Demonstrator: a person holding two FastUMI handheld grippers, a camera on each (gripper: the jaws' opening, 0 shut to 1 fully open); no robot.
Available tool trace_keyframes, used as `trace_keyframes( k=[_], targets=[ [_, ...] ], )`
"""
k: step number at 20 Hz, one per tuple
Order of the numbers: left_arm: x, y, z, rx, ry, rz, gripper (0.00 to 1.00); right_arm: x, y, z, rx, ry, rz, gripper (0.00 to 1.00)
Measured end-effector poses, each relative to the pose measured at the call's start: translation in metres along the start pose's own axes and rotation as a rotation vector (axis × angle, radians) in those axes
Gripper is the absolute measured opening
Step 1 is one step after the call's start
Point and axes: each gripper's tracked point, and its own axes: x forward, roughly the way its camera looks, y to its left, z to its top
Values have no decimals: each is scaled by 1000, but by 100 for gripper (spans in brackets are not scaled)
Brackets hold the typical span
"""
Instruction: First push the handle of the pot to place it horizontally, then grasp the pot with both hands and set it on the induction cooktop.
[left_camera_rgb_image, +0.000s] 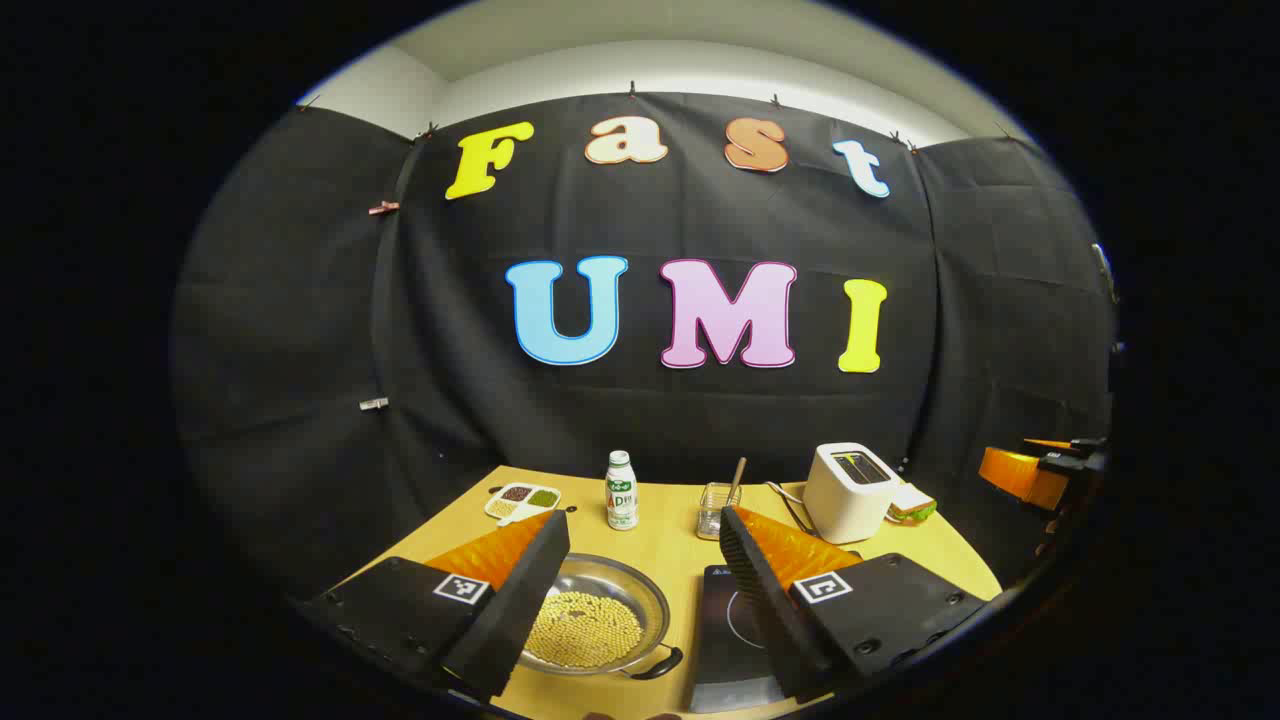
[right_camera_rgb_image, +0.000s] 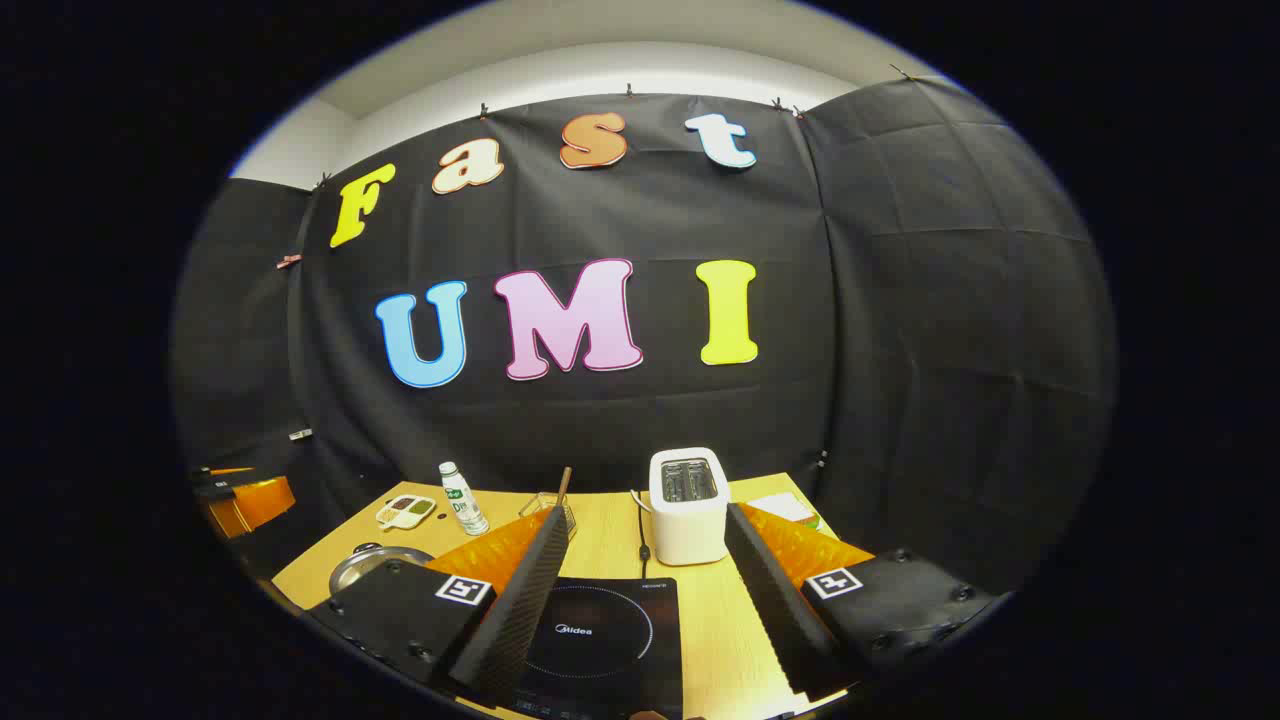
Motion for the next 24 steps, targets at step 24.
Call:
trace_keyframes(
  k=[24],
  targets=[
    [-26,84,-26,-42,-51,-68,96,-83,50,18,-44,-140,-74,100]
  ],
)
